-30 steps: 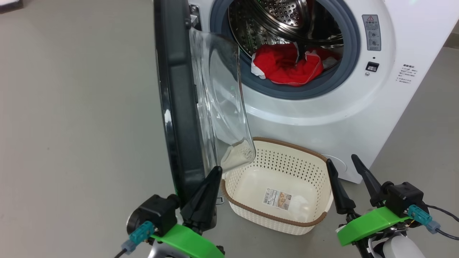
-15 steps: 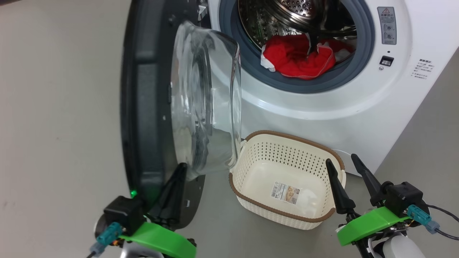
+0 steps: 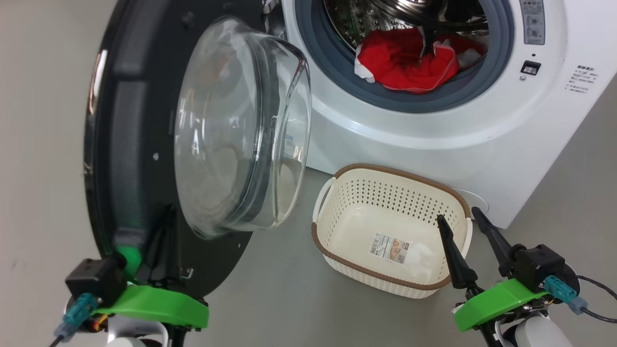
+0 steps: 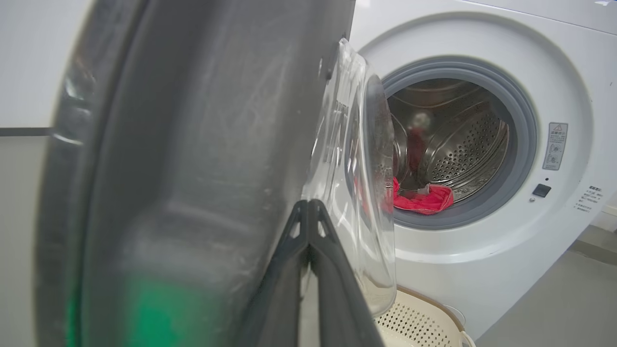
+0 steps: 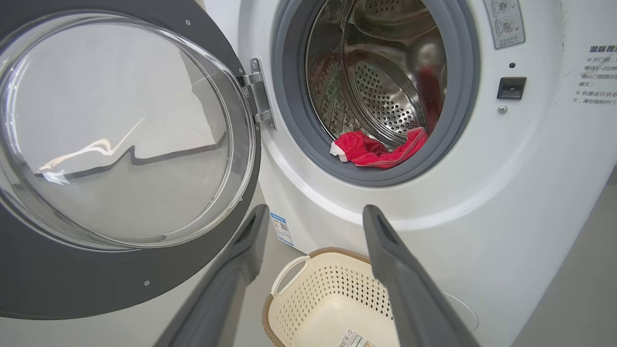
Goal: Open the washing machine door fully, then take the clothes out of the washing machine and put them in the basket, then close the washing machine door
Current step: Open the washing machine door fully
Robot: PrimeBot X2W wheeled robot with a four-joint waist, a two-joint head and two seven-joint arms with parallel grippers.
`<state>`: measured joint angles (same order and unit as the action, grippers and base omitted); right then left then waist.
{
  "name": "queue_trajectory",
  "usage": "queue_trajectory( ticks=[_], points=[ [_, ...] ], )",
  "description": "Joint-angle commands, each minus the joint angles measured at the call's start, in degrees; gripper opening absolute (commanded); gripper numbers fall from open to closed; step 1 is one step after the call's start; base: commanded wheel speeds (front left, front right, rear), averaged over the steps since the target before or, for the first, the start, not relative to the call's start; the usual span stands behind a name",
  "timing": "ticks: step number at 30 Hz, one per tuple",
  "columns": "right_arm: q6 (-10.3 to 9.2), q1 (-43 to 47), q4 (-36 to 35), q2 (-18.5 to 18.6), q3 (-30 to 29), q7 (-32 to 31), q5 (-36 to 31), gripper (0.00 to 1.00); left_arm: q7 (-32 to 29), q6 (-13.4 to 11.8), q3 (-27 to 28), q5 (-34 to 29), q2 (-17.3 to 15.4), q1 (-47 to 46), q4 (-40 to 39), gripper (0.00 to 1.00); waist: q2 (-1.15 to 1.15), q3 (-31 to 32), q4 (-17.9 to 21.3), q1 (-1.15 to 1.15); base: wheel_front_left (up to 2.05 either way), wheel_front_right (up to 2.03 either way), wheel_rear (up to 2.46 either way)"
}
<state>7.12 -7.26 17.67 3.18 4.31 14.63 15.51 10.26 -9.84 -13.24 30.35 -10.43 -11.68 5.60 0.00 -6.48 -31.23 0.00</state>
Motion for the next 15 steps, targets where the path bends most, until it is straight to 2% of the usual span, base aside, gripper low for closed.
queue_trajectory(
  ticks=[1, 15],
  points=[
    [0.36, -1.72, -1.20, 0.56, 1.50, 0.37, -0.69, 1.00, 0.88, -0.94, 3.50, 0.59, -2.14, -1.50, -0.47, 0.00, 0.00, -0.52, -0.05, 0.00, 0.00, 0.00, 0.00],
    [0.36, -2.02, -1.72, 2.68, 2.49, 0.37, -1.20, 1.00, 3.53, -2.78, 8.81, 1.21, -3.52, -5.01, 6.92, 0.00, 0.00, -2.66, 0.50, 0.00, 0.00, 0.00, 0.00]
  ],
)
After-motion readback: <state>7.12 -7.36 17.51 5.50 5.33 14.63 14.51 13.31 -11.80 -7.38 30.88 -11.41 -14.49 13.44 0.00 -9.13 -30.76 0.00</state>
